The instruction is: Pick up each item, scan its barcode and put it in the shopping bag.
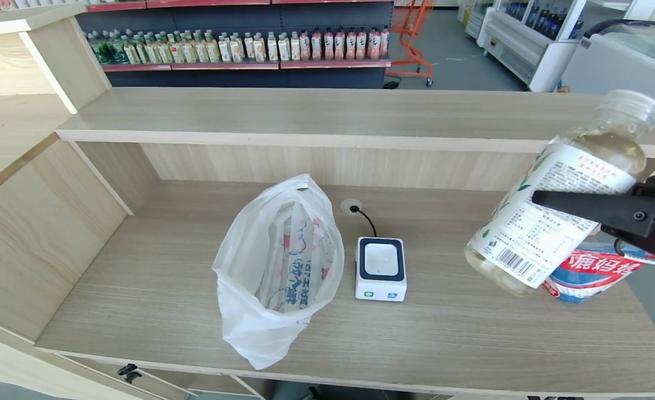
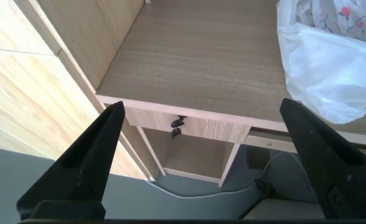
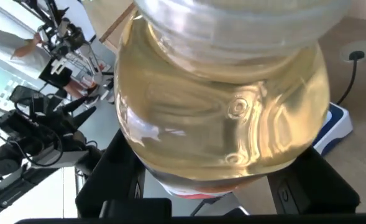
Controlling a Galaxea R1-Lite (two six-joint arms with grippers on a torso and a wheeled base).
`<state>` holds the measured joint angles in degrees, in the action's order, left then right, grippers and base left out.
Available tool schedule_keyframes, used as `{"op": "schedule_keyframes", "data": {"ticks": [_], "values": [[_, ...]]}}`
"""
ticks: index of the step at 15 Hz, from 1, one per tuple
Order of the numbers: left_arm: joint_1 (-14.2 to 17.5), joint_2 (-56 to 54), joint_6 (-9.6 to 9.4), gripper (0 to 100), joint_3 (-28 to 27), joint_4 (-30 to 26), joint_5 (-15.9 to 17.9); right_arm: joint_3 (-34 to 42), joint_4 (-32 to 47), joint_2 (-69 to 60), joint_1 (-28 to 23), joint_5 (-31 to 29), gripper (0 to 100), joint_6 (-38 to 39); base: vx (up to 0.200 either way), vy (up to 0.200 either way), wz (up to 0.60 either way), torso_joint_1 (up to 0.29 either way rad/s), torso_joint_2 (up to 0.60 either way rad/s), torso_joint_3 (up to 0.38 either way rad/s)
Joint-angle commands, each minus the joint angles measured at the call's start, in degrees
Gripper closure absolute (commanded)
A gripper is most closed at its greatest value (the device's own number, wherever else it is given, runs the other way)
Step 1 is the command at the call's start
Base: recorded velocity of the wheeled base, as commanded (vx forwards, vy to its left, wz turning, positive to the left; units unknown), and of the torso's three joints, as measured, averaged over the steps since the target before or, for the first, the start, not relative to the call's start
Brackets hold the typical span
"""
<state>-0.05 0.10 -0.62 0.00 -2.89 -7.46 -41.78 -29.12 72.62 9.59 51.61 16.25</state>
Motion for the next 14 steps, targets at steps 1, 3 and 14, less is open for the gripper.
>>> {"op": "schedule_keyframes", "data": {"ticks": [1,3,14], "values": [[-0.04,-0.01,0.09,0,0.00,-0.01,-0.01,0.64,0.12,0.77,-0.10,-1.78,100,0.01,0.000,0.200,0.00,0.007,0.00,0.007],[-0.04,-0.01,0.01,0,0.00,-0.01,-0.01,0.64,0.12,2.62,1.22,-7.23,100,0.01,0.000,0.200,0.00,0.017,0.01,-0.002],[-0.04,-0.01,-0.08,0,0.00,-0.01,-0.01,-3.75,-3.31,22.92,13.35,-28.41,100,-9.75,0.000,0.055,0.00,0.000,0.00,0.000]]}}
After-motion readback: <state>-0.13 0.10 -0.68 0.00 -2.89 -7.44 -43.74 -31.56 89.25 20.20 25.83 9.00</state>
